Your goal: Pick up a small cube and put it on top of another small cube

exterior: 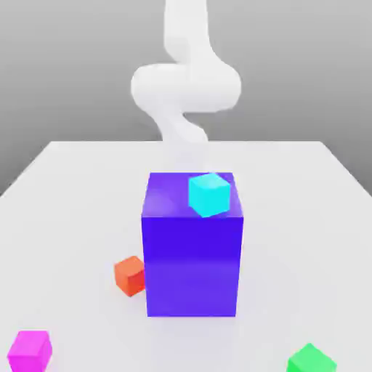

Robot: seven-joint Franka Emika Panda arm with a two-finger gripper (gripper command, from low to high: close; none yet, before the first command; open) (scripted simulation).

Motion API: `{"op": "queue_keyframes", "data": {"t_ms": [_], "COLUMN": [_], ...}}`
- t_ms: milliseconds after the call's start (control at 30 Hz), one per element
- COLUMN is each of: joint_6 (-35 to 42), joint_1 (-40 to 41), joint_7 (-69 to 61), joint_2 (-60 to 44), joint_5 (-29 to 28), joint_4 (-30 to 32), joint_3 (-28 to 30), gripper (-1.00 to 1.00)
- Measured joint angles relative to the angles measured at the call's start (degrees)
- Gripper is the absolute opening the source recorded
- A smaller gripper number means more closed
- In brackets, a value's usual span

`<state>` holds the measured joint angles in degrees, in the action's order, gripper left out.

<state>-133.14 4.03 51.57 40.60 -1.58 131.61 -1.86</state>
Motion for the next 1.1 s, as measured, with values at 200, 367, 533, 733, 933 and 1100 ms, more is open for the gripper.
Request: {"op": "queue_keyframes", "data": {"t_ms": [200, 367, 533, 733, 933, 1100], "joint_6": [-3.18, -5.72, -8.34, -12.06, -16.27, -21.88], "joint_1": [8.63, 14.08, 17.46, 21.80, 24.20, 25.97], "joint_7": [14.68, 26.59, 37.74, 48.43, 55.34, 57.57], "joint_2": [-12.90, -23.41, -33.78, -45.73, -56.89, -66.50], "joint_5": [-4.72, -8.59, -11.41, -10.89, -4.95, -0.71], "joint_4": [-0.48, -0.87, -1.25, -1.50, -1.57, -2.65], "joint_3": [-3.47, -4.63, -3.51, -1.87, -0.29, -0.29], "gripper": [0.00, 0.00, 0.00, 0.00, 0.00, 0.00]}}
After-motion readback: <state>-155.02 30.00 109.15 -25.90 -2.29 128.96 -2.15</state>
